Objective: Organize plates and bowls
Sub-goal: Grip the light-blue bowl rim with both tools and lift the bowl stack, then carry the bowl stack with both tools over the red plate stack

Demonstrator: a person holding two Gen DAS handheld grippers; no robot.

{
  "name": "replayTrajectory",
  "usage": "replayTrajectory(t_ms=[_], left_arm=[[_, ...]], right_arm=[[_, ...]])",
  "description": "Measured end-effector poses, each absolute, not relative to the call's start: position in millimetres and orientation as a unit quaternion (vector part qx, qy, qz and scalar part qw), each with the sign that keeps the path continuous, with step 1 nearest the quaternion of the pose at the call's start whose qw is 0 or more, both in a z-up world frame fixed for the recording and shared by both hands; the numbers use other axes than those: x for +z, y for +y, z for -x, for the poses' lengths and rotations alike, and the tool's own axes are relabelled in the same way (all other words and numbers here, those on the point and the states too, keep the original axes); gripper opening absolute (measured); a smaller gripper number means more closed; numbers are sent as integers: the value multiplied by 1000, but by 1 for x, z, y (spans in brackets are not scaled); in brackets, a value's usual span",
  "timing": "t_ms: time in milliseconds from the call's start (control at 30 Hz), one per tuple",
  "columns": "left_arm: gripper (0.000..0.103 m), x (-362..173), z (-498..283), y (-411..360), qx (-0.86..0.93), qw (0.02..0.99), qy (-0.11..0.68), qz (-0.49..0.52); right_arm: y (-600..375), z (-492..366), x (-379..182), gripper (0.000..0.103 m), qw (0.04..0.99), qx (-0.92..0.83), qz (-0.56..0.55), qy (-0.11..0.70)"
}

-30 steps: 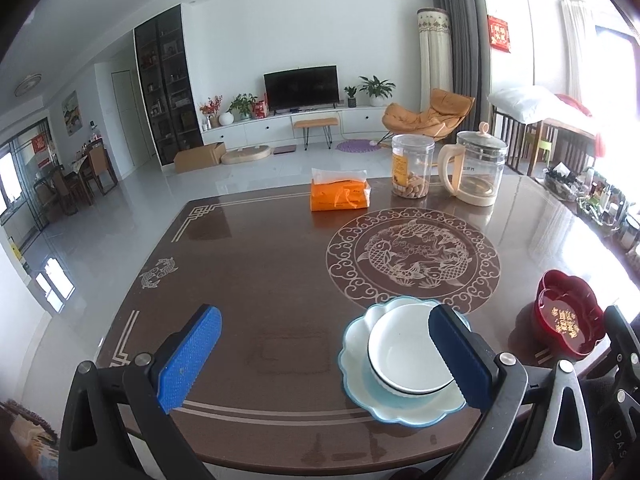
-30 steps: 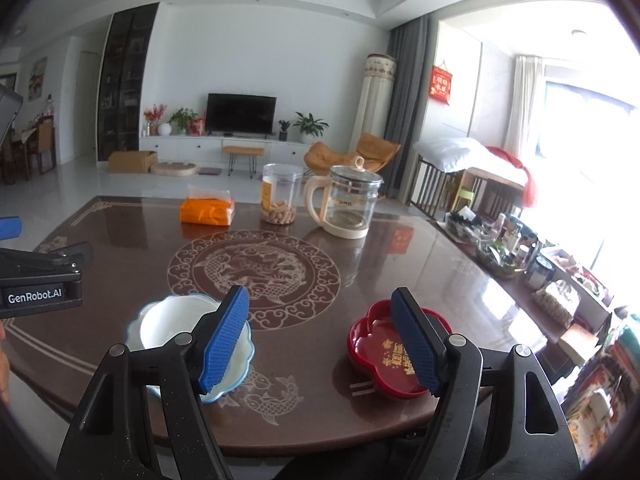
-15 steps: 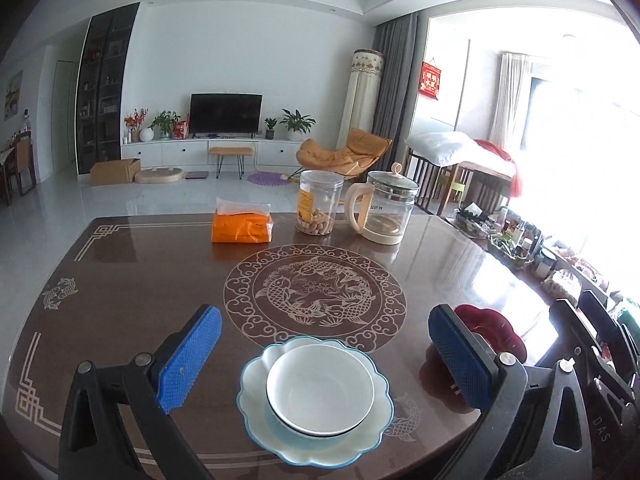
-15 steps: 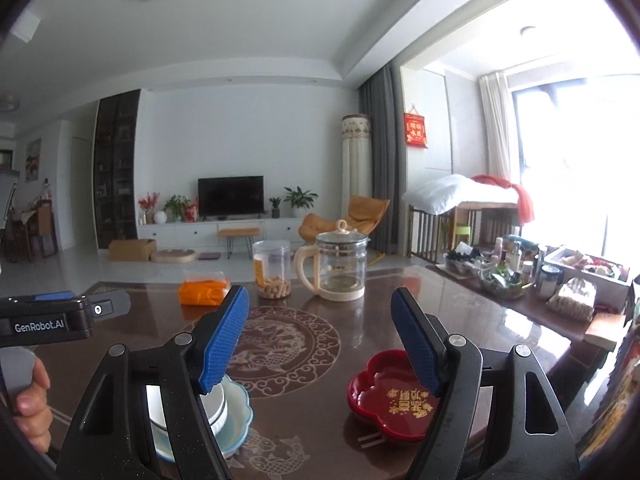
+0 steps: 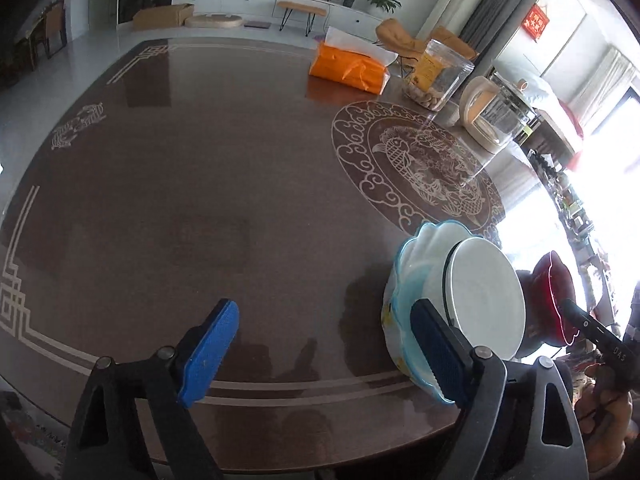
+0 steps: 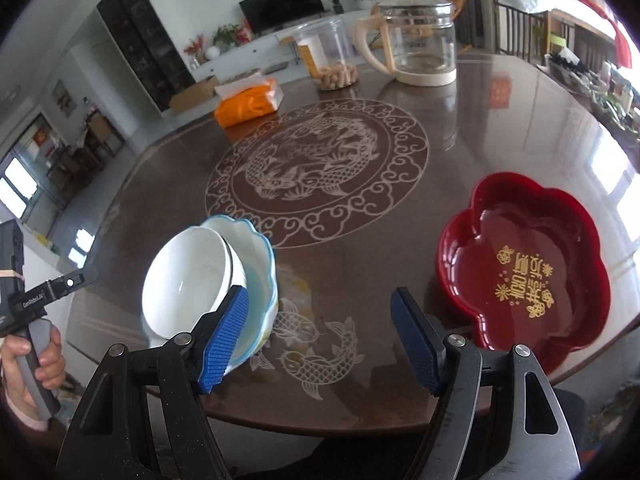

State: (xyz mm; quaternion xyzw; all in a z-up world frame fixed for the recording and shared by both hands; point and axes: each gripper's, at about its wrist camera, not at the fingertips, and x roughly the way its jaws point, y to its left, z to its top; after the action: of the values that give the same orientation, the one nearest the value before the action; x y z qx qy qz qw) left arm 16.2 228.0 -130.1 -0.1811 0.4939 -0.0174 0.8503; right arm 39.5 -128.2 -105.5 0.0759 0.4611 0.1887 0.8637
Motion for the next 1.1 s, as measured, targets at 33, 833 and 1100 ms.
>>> replayTrajectory(t_ms=[33, 833, 1100], left_arm=[[81, -136, -17, 225, -24, 846, 498, 187], [21, -172, -30, 167, -107, 831, 512, 187], [20, -175, -25, 171, -97, 837, 495, 212]], right_arm=[[-124, -40, -109, 76, 864, 192, -77, 459], [-105, -55, -159, 46, 839, 223, -86, 489], [-87, -74, -179, 17, 807, 263, -117, 516]])
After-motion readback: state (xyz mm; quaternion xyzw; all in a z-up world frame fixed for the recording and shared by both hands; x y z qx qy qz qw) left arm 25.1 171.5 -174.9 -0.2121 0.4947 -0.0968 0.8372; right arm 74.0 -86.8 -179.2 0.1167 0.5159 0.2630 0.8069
